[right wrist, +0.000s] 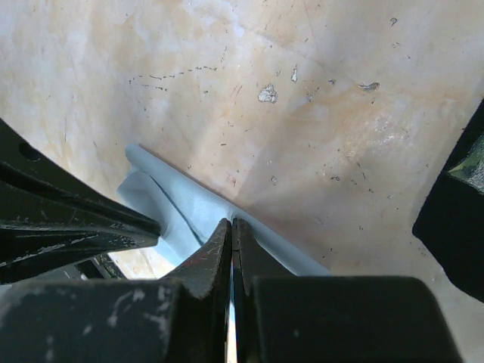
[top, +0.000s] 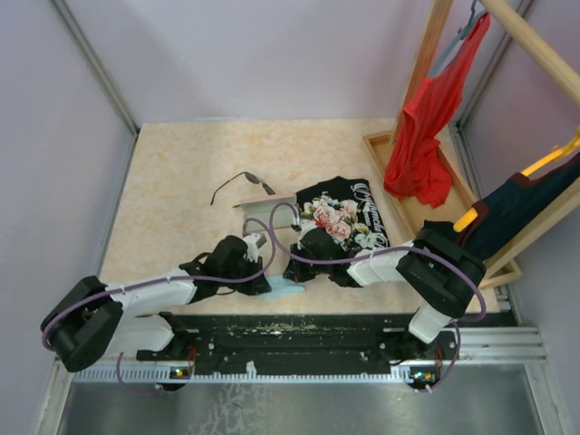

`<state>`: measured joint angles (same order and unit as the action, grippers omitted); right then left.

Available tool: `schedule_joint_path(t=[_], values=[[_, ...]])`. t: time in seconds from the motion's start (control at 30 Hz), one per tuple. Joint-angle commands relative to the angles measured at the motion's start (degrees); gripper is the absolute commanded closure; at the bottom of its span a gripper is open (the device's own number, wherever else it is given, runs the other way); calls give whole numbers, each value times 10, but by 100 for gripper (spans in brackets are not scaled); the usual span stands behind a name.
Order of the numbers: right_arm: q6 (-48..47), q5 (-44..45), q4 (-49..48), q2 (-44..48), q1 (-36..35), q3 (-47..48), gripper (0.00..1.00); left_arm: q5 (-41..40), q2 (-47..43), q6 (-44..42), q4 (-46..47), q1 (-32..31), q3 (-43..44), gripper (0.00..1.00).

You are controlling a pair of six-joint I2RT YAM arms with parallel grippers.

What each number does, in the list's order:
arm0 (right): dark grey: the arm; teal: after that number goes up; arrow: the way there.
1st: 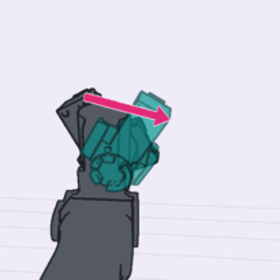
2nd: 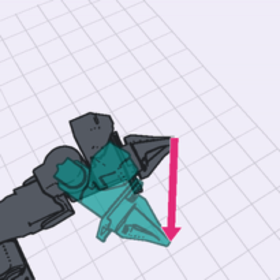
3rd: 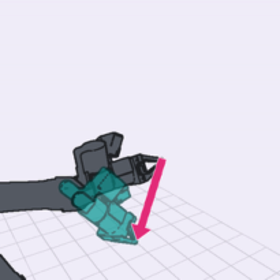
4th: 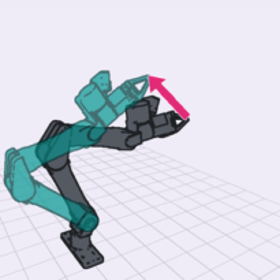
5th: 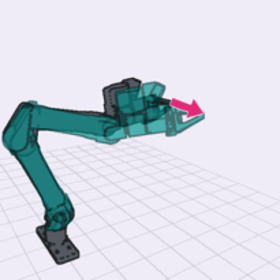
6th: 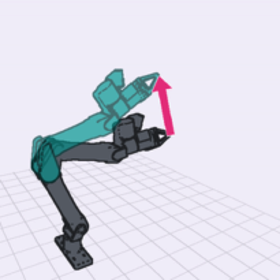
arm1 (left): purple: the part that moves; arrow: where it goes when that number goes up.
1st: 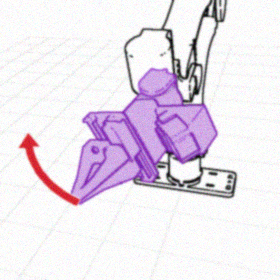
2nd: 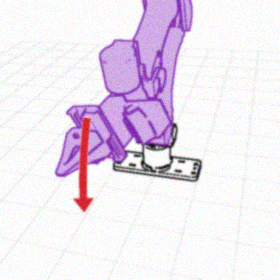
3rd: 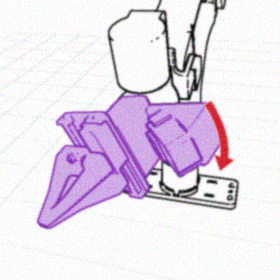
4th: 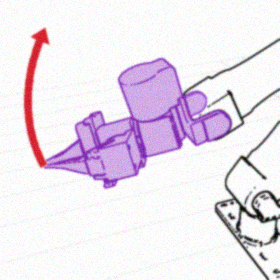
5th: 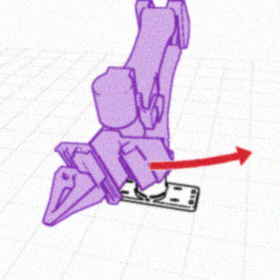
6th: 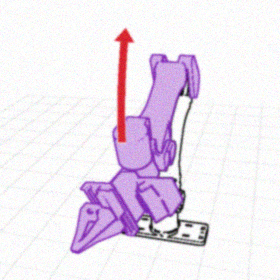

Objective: Organize the sunglasses
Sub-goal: Fold the glasses cleaning cloth at the center of the board.

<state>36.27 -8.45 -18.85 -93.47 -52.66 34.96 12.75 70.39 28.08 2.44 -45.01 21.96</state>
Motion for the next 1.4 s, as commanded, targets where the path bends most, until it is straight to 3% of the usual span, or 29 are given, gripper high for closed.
schedule_joint_path(t=[0.0, 0.23, 0.53, 0.8, 1.37], values=[[-3, 32, 15, -7, -2, 11, 100, 11, -40, 14, -22, -7, -8, 100], [-4, 33, 18, -5, -2, 7, 100, -34, -79, 14, -29, -6, 29, 100], [-5, 29, 19, -5, -3, 7, 100, -90, 1, 6, -17, -6, 51, 100], [-8, 30, 22, -5, -2, 9, 100, -75, 32, 6, -6, -6, 39, 100], [-8, 38, 26, -7, -3, 8, 100, -46, -36, 23, -31, -18, -14, 100]])
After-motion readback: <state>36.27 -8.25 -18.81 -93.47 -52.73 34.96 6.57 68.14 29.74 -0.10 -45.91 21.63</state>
